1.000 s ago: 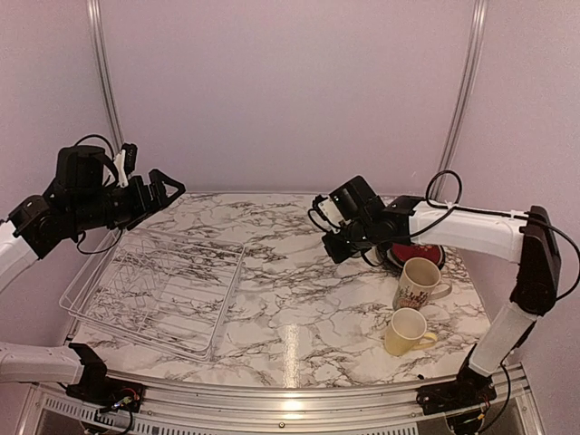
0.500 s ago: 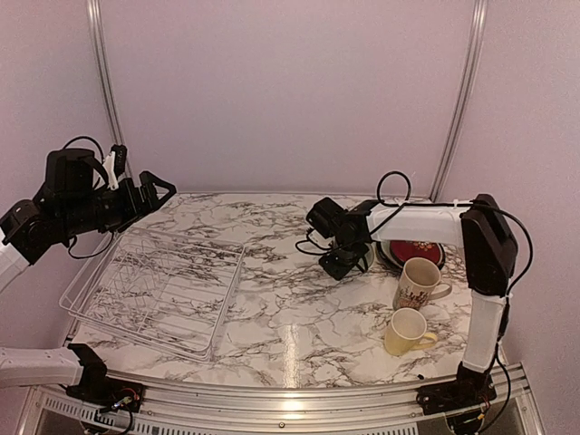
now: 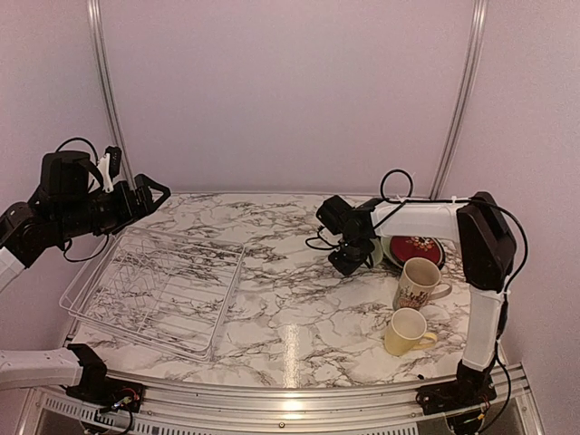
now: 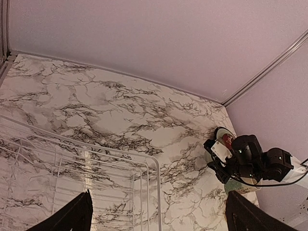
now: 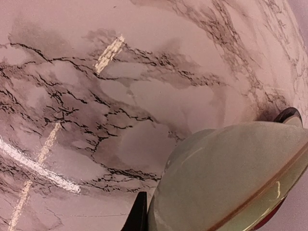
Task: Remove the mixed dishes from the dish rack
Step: Place the bowl at the center of the board, then reset both arms
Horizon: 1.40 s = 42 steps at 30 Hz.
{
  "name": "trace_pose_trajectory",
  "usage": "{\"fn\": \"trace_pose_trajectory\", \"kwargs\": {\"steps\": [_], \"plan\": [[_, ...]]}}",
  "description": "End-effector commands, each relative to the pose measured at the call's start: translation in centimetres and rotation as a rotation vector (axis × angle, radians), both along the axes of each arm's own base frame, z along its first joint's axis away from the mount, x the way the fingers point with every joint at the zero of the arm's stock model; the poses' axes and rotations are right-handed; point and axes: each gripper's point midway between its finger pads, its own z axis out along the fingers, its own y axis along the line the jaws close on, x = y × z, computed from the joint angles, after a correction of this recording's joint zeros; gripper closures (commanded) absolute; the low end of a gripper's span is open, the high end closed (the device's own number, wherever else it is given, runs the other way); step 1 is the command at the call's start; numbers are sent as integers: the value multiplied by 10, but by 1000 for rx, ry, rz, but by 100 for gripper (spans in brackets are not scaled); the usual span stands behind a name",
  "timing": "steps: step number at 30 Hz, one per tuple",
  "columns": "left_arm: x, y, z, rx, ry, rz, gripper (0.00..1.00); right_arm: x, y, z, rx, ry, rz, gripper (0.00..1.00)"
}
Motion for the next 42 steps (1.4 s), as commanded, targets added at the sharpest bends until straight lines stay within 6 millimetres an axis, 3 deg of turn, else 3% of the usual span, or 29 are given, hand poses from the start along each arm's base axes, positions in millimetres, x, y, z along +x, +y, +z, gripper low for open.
{"fn": "trace_pose_trajectory", "kwargs": {"steps": [1,5,13,16,19,22,26,29,36,42], "plan": [[-4,5,-3,27,8,4,1,8,-4,-4,-32,-25,1,96],[-5,5,-3,20,9,1,1,7,-5,-9,-40,-12,4,96],[-5,4,-3,23,9,-1,1,4,0,-16,-11,20,13,84],[-4,5,0,33,4,-3,1,2,5,-9,26,18,20,73],[-2,5,4,47,-2,-2,1,4,5,8,47,-9,6,68],[-1,5,9,54,-14,0,1,2,8,38,103,-49,4,59],[-1,9,17,52,-36,14,1,-5,12,92,234,-126,-1,32],[-2,11,25,40,-55,23,1,-12,7,134,314,-194,-22,20],[-10,17,61,-3,-164,26,1,-37,-21,238,515,-429,-76,4],[-28,32,107,-37,-315,42,1,-79,-65,337,736,-705,-106,2]]}}
